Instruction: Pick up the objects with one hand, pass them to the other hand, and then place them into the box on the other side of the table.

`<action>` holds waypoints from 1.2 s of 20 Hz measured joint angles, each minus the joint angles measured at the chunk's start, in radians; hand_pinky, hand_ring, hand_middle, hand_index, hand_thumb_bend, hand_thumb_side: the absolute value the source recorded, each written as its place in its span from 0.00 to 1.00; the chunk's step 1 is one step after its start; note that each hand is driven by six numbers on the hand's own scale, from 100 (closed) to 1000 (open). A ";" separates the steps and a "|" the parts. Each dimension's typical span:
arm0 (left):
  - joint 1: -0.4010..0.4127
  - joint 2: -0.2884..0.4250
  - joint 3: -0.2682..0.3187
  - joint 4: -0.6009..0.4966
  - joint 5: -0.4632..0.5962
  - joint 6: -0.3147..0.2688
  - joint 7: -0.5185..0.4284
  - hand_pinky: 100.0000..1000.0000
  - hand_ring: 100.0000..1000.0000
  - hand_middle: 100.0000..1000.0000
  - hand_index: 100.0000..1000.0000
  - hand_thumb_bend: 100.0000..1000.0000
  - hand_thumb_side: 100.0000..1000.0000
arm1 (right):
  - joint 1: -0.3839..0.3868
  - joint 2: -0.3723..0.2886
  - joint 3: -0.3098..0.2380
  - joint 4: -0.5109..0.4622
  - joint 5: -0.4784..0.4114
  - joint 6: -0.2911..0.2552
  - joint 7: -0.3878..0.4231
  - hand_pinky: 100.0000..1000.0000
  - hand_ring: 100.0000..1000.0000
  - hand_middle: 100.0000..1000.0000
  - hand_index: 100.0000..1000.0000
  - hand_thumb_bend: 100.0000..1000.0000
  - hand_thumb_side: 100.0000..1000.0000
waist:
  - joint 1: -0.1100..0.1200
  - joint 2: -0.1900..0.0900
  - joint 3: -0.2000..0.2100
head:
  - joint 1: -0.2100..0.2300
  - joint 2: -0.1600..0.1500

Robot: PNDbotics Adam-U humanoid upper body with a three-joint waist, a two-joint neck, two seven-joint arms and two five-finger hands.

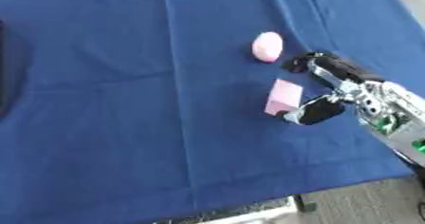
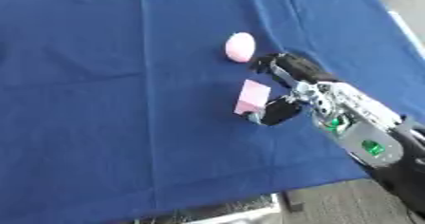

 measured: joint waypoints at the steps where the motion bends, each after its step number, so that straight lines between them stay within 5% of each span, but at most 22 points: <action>1: 0.000 0.000 0.000 0.000 -0.001 0.000 0.000 0.96 0.77 0.76 0.77 0.00 0.55 | 0.000 0.000 0.000 0.000 0.002 0.004 0.003 0.79 0.81 0.71 0.84 0.51 0.16 | 0.001 0.001 0.000 | -0.001 0.000; 24: 0.008 -0.009 0.000 0.006 -0.006 -0.004 -0.006 0.96 0.78 0.76 0.77 0.00 0.54 | 0.006 -0.009 0.000 0.000 0.056 0.090 0.072 0.81 0.80 0.67 0.79 0.48 0.17 | 0.018 0.011 0.019 | -0.015 0.000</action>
